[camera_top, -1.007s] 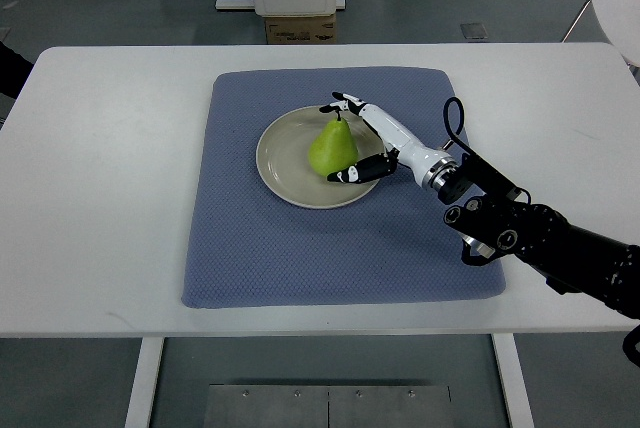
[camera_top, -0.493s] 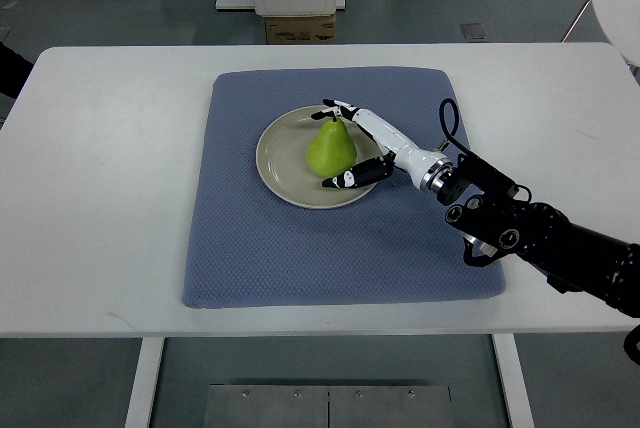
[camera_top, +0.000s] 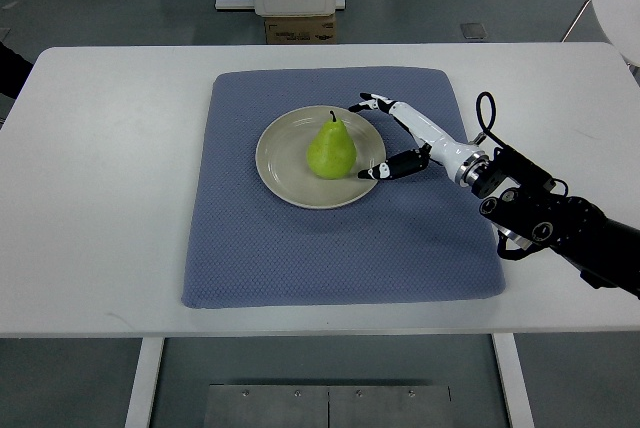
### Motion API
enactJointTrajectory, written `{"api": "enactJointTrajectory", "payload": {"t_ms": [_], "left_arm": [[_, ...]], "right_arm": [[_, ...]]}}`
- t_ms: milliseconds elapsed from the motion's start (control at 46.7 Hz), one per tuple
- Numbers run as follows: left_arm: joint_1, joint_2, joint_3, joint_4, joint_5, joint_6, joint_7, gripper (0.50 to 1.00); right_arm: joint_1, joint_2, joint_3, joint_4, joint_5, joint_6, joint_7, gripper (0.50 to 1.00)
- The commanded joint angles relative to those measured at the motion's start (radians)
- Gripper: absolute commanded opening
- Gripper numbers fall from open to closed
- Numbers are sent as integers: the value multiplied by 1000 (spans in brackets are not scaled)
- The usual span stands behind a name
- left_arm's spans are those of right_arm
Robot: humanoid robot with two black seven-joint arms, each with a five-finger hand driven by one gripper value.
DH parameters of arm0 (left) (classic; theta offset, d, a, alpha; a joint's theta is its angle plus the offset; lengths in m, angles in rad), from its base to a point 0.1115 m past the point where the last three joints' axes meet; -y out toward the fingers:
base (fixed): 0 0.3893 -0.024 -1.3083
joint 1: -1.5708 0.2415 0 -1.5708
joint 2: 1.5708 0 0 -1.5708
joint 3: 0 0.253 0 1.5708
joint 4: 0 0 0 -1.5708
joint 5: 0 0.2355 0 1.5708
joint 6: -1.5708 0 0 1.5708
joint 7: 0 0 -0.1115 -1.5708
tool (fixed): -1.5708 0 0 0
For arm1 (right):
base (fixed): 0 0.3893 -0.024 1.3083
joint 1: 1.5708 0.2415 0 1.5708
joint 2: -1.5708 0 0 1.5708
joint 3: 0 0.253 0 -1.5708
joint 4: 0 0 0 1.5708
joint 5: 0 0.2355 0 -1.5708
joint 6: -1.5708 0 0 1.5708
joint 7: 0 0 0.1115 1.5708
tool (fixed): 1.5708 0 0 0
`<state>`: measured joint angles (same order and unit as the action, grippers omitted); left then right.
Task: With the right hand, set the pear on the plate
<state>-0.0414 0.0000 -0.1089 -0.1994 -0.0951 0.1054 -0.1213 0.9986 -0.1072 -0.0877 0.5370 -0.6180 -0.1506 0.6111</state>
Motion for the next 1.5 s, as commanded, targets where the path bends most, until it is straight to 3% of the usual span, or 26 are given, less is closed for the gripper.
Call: {"api": "enactJointTrajectory", "payload": {"t_ms": [0, 364, 1199, 1349, 1478], "left_arm": [[0, 0, 0, 0, 0, 0, 0, 1000], [0, 0, 0, 0, 0, 0, 0, 1000], [0, 0, 0, 0, 0, 0, 0, 1000], [0, 0, 0, 0, 0, -1, 0, 1000], [0, 0, 0, 0, 0, -1, 0, 1000]], "right_arm": [[2, -23, 0, -2, 20, 6, 0, 991], [-5, -88, 40, -46, 247, 11, -5, 993], [-109, -89, 667, -34, 284, 17, -367, 998], [-135, -86, 759, -19, 282, 65, -424, 1000], [-195, -86, 890, 60, 280, 135, -473, 1000]]}}
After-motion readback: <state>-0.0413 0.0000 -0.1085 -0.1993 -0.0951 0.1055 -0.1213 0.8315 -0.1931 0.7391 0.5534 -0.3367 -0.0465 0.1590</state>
